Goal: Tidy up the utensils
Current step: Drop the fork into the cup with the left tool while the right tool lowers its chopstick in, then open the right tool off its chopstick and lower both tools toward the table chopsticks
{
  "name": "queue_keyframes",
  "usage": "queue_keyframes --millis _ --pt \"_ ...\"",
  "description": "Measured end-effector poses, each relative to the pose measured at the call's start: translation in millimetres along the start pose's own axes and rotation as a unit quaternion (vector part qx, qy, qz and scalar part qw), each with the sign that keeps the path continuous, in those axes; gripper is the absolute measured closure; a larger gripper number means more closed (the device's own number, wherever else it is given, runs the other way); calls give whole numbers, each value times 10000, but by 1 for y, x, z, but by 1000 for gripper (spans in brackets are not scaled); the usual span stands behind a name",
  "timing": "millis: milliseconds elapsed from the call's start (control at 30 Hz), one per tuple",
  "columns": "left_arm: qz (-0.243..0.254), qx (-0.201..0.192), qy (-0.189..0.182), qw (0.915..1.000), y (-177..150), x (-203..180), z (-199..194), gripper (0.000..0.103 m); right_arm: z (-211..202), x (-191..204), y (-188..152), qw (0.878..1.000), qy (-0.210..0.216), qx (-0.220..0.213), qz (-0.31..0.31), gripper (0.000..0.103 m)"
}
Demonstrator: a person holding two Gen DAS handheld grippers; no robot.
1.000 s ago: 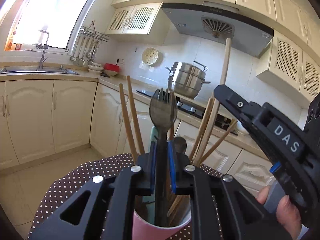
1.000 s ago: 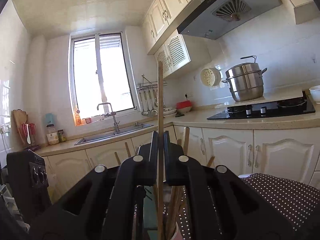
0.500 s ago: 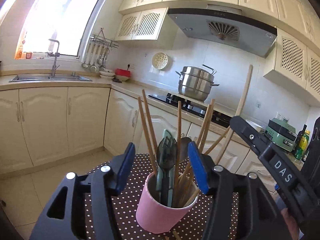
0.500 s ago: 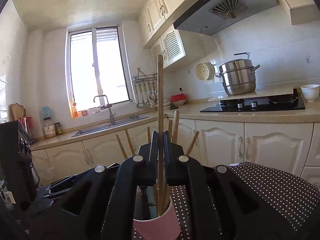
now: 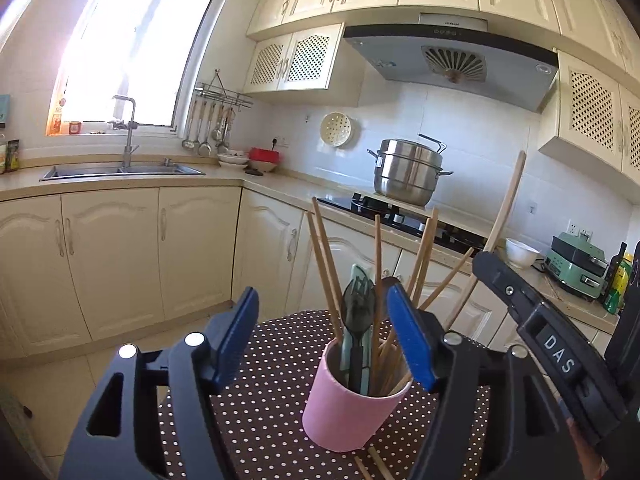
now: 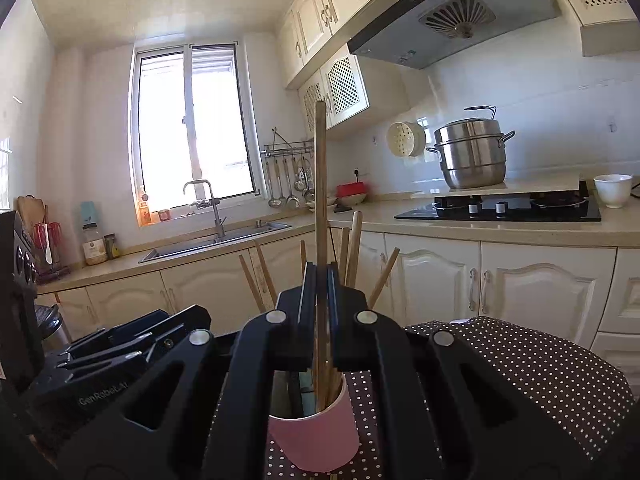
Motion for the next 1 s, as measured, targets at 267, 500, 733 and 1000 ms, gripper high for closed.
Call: queue_keyframes --millis 267,500,733,1000 --pt "-70 49 84 9999 1 9 -13 34 -1 8 -4 9999 -36 81 -54 97" --pt "-82 74 101 9999 1 14 -21 34 -3 15 -8 9998 -74 153 -112 97" --pt "-66 140 175 9997 -3 18 -27 34 0 17 -14 9994 -119 294 -150 97" --pt "-9 269 256 9993 -7 19 -34 34 9 24 -23 9980 -158 562 -249 97"
Point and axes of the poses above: each gripper's, at about its wrist camera, not at the fingertips, and z roughly the way its jaws point, x to its left, y to its top, the point moved 1 cm from there along z, roughly the way its jaws point, and after that the axes turned 14 degrees about x, right-handed, at the moved point
